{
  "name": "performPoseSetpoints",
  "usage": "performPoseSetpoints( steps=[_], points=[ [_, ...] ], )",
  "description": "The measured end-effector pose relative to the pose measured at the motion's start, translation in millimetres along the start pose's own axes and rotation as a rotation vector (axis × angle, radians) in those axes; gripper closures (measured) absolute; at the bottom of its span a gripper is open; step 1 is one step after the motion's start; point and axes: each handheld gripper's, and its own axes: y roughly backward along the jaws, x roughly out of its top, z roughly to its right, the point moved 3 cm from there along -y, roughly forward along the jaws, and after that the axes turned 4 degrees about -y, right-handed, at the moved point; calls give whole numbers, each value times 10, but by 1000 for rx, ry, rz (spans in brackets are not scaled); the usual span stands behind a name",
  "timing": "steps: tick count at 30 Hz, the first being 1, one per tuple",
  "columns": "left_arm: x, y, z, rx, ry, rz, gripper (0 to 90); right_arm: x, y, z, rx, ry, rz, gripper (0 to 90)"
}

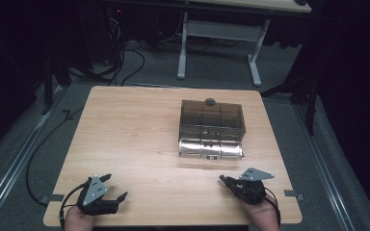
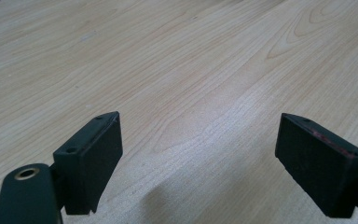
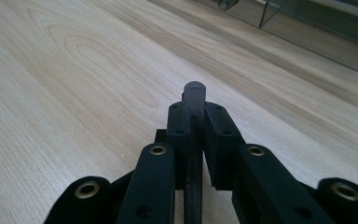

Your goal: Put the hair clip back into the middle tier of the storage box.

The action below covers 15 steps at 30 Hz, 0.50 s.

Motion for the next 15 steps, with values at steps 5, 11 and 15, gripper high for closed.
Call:
performPoseSetpoints(
  steps=[5,11,15],
  points=[
    [0,2,2,1,-4,0,151,-20,-31,10,1,-6,-13,802],
    [1,-5,4,-4,-5,-6,151,-40,-57,8,-5,-4,-27,747],
    [1,-8,3,-4,-7,-10,151,-29,-22,14,-10,-15,-10,730]
  ],
)
